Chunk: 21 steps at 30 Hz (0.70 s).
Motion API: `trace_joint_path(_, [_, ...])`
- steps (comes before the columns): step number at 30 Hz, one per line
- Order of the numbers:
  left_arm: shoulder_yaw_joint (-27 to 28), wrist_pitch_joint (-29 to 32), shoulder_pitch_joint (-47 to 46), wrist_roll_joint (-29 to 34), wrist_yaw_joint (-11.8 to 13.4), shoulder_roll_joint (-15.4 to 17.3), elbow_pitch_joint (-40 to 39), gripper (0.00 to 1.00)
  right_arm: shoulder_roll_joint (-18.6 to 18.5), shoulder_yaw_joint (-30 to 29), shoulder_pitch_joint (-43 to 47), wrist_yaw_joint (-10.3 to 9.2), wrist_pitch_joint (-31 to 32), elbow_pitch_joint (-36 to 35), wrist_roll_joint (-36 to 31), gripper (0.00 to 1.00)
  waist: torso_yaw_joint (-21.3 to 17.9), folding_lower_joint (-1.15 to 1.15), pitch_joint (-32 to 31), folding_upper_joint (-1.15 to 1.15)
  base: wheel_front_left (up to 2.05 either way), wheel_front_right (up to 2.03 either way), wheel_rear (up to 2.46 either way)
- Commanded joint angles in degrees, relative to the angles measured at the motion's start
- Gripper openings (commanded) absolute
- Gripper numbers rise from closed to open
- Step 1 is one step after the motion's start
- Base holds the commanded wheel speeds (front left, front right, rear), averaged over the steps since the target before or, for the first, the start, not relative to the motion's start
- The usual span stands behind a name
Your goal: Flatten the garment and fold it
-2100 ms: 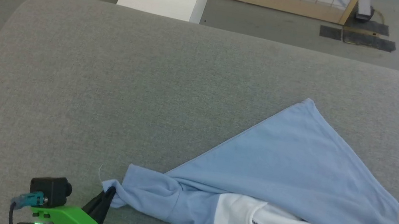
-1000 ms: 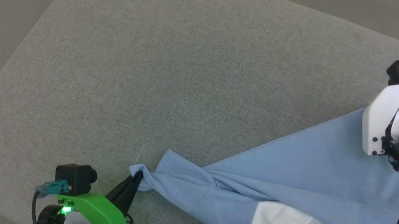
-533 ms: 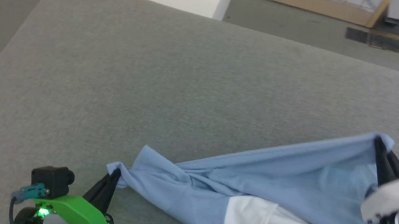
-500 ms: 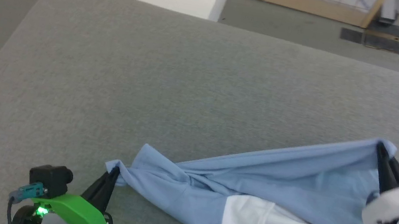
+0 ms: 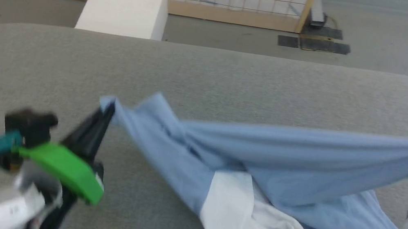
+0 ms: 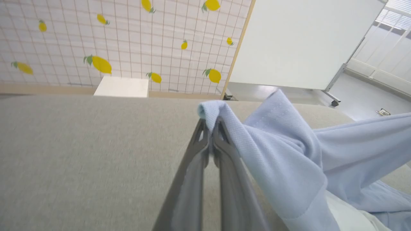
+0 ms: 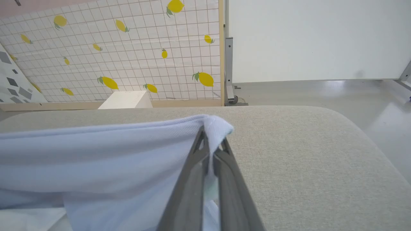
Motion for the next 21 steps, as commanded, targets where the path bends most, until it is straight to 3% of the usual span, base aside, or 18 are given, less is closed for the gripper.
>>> trace_joint_path(1, [0.4, 0.8, -4.6, 1.2, -0.9, 1.9, -0.3, 0.0, -2.5, 0.2, -3.2, -0.11, 1.6, -1.4, 0.5, 0.0, -1.7, 0.0, -0.2, 0.0, 0.0, 0.0, 0.0])
trace_joint_path(5, [0.0, 4.8, -15.9, 3.0, -2.9, 5.2, -1.0, 0.0, -8.5, 2.3, -11.3, -0.11, 7.0, -3.4, 0.8, 0.0, -2.6, 0.0, 2.3, 0.0, 0.0, 0.0, 0.0])
trace_joint_path(10, [0.2, 8.6, -31.9, 3.0, -4.5, 6.7, 0.2, 0.0, -13.7, 6.7, -26.4, -0.11, 12.0, -1.7, 1.1, 0.0, -3.5, 0.0, 8.3, 0.0, 0.0, 0.0, 0.0])
trace_joint_path(15, [0.8, 9.7, -48.0, 3.7, -5.3, 7.2, 7.2, 0.0, -15.4, 11.1, -42.3, -0.11, 14.9, 3.7, -0.5, 0.0, -3.8, 0.0, 15.1, 0.0, 0.0, 0.0, 0.0])
trace_joint_path(21, [2.3, 7.3, -66.6, 6.5, -5.1, 7.9, 17.5, 0.0, -13.9, 14.4, -61.8, -0.11, 13.5, 13.1, -7.0, 0.0, -5.4, 0.0, 23.1, 0.0, 0.0, 0.0, 0.0])
